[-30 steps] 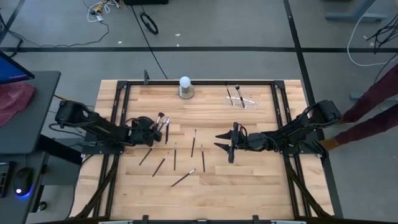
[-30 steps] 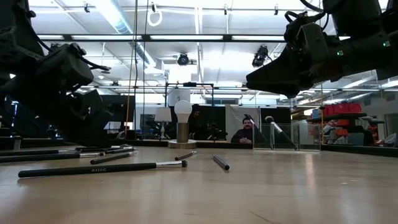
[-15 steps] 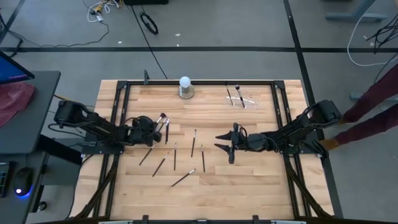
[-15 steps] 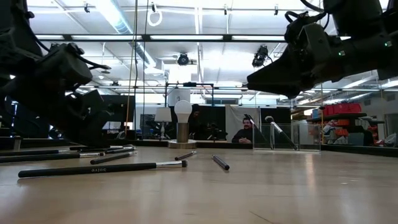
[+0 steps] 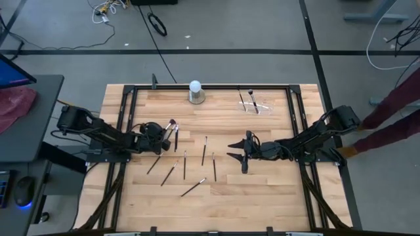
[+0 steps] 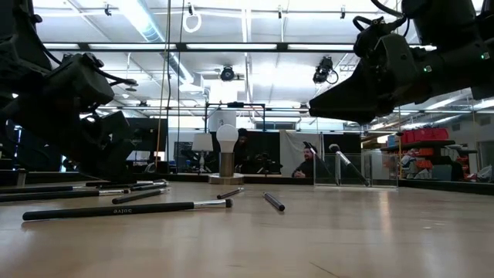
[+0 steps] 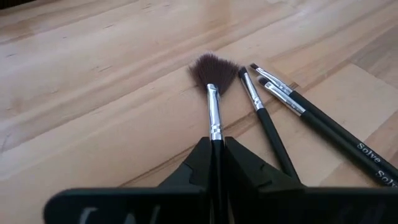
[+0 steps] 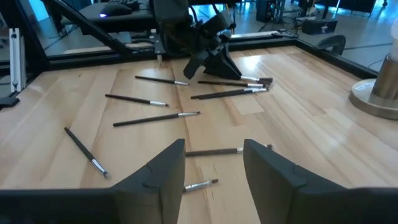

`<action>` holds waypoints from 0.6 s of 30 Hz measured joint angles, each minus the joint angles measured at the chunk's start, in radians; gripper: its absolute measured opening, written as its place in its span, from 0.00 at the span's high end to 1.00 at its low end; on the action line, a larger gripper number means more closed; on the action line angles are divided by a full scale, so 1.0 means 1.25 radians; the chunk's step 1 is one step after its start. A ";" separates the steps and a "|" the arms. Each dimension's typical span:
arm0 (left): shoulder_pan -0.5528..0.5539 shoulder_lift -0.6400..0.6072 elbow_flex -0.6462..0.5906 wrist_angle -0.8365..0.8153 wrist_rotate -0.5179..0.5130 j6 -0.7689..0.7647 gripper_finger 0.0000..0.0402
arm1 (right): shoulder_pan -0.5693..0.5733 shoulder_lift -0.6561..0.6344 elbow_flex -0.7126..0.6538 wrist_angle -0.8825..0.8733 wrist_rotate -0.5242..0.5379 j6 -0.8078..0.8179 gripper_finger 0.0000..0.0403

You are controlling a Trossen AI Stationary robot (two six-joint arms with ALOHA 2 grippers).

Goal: Put items in baskets/containers
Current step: Put the silver highlighter brush into the transparent organizer

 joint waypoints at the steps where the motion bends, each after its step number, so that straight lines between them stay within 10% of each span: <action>1: 0.000 0.000 0.000 0.001 0.000 0.001 0.93 | 0.000 0.000 0.000 -0.002 -0.006 0.002 0.59; 18: 0.000 -0.099 -0.007 0.000 0.022 0.083 0.93 | 0.000 0.000 0.000 -0.018 -0.017 0.003 0.59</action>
